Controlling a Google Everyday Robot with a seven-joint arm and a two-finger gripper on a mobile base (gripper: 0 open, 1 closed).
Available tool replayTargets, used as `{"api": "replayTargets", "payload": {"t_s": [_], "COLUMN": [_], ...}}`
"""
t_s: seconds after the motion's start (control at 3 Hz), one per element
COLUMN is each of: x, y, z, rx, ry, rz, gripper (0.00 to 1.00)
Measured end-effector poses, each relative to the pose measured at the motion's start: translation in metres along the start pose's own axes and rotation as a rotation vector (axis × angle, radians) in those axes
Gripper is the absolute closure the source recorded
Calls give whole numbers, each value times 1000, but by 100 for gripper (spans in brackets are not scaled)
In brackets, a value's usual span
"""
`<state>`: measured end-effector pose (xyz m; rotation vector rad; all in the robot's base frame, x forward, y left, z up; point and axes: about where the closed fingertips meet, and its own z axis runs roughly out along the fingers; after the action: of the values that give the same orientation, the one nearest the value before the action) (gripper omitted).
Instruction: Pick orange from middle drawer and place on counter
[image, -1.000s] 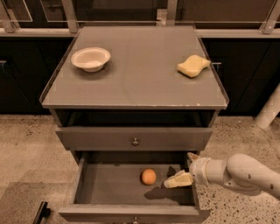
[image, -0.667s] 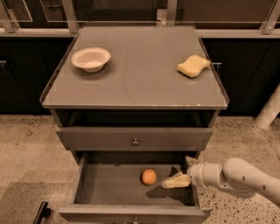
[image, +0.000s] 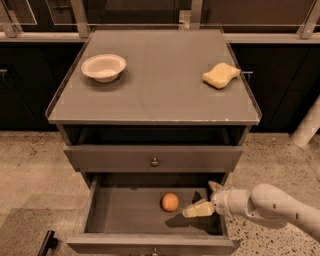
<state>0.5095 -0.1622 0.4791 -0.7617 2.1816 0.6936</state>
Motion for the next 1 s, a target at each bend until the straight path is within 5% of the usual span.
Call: {"api": "replayTargets", "payload": {"t_s": [0.67,1.0], "x": [-14,-19], "y": [50,63], "z": [75,100], "rx": [-142,-166], "ry": [-17,-16], "rz": [-93,-137], "gripper": [0,0]}}
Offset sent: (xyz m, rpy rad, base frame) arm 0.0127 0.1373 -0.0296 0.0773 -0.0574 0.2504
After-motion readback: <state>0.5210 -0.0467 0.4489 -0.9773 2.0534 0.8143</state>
